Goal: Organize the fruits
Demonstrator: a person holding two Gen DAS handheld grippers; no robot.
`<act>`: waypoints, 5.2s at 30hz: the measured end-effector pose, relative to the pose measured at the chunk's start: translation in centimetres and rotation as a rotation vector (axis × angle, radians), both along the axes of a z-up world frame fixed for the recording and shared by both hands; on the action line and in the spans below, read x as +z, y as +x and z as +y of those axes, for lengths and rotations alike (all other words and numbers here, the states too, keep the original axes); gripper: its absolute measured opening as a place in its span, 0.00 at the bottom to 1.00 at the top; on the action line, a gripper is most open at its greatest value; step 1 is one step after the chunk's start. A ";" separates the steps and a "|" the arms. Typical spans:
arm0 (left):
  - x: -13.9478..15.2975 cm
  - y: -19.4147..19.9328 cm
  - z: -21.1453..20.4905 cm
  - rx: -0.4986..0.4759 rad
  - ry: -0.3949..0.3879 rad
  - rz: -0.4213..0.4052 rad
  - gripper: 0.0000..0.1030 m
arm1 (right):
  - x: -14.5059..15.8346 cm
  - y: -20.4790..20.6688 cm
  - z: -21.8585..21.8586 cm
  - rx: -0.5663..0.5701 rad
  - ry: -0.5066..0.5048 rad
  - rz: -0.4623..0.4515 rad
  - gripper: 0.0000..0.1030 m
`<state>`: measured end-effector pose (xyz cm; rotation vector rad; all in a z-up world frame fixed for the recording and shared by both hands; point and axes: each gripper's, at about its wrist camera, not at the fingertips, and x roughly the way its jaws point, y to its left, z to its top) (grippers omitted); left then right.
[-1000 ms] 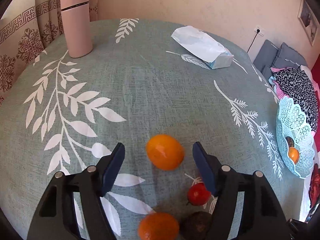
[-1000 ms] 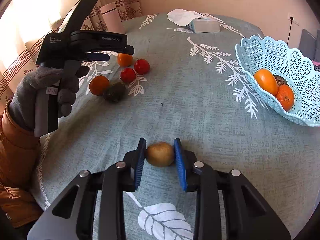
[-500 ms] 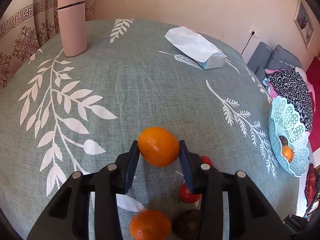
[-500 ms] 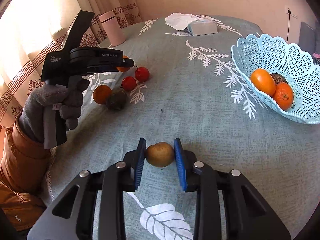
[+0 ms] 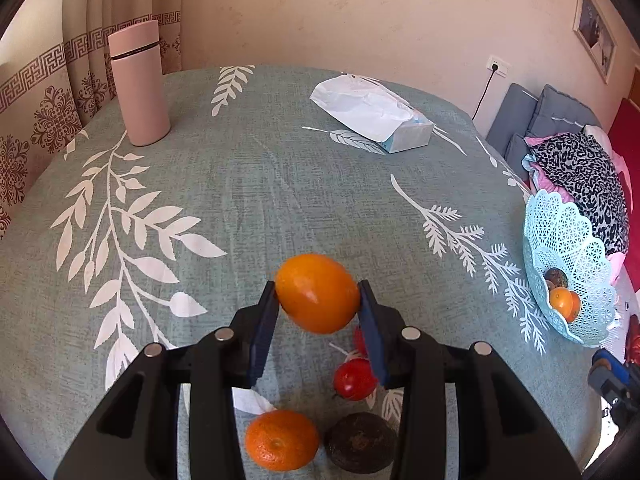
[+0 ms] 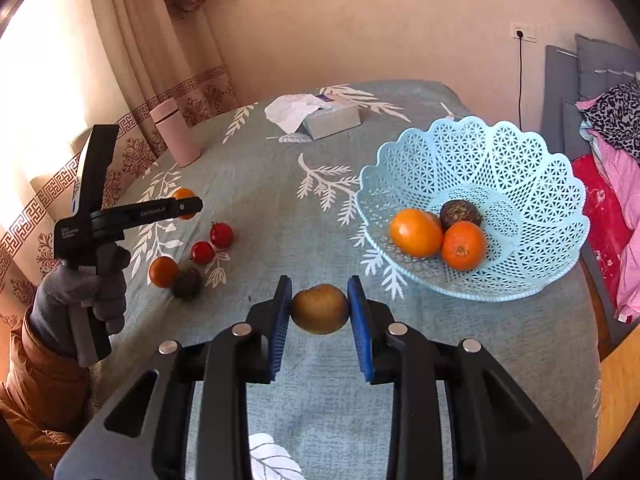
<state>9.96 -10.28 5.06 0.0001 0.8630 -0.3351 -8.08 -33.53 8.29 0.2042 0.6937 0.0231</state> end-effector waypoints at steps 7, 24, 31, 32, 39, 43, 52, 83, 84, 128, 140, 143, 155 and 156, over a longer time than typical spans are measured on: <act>0.8 -1.0 -2.1 -0.035 0.034 -0.043 0.39 | 1.5 0.5 -4.2 -0.149 -0.047 -0.054 0.29; 1.2 -3.4 -8.7 -0.156 0.131 -0.127 0.39 | -0.4 2.0 -9.4 -0.311 -0.032 -0.037 0.33; 1.6 -4.2 -11.6 -0.204 0.161 -0.171 0.39 | -0.6 1.3 -9.7 -0.336 -0.030 -0.057 0.33; 1.7 -4.3 -12.1 -0.211 0.165 -0.178 0.39 | -0.6 1.2 -9.7 -0.341 -0.028 -0.058 0.33; 2.2 -4.9 -15.6 -0.278 0.181 -0.222 0.39 | -0.6 0.5 -10.2 -0.363 -0.020 -0.073 0.33; 2.4 -5.3 -17.7 -0.314 0.191 -0.251 0.39 | -0.6 0.0 -10.4 -0.373 -0.022 -0.084 0.33; 2.3 -5.2 -21.4 -0.374 0.194 -0.274 0.39 | -0.3 -0.6 -10.8 -0.393 -0.031 -0.101 0.33; 3.8 -7.0 -19.0 -0.317 0.189 -0.458 0.88 | 1.2 -1.7 -9.6 -0.400 -0.054 -0.149 0.53; 3.8 -7.1 -18.5 -0.307 0.188 -0.458 0.88 | 1.3 -1.6 -9.4 -0.396 -0.058 -0.152 0.56; -2.6 -6.7 3.8 -0.074 0.054 -0.066 0.71 | -1.3 2.9 5.2 0.021 -0.075 0.005 0.68; -4.3 -5.6 4.9 -0.085 -0.063 0.045 0.38 | -3.2 3.8 7.2 0.105 -0.050 0.068 0.68; -4.0 -5.9 5.4 -0.087 -0.090 0.027 0.38 | -3.5 4.1 8.1 0.144 -0.025 0.088 0.68; -2.6 -6.0 8.4 0.074 -0.111 -0.070 0.38 | -5.5 7.0 14.8 0.336 -0.066 0.190 0.68; -2.7 -5.9 8.6 0.082 -0.113 -0.065 0.38 | -5.5 7.2 15.2 0.344 -0.076 0.192 0.68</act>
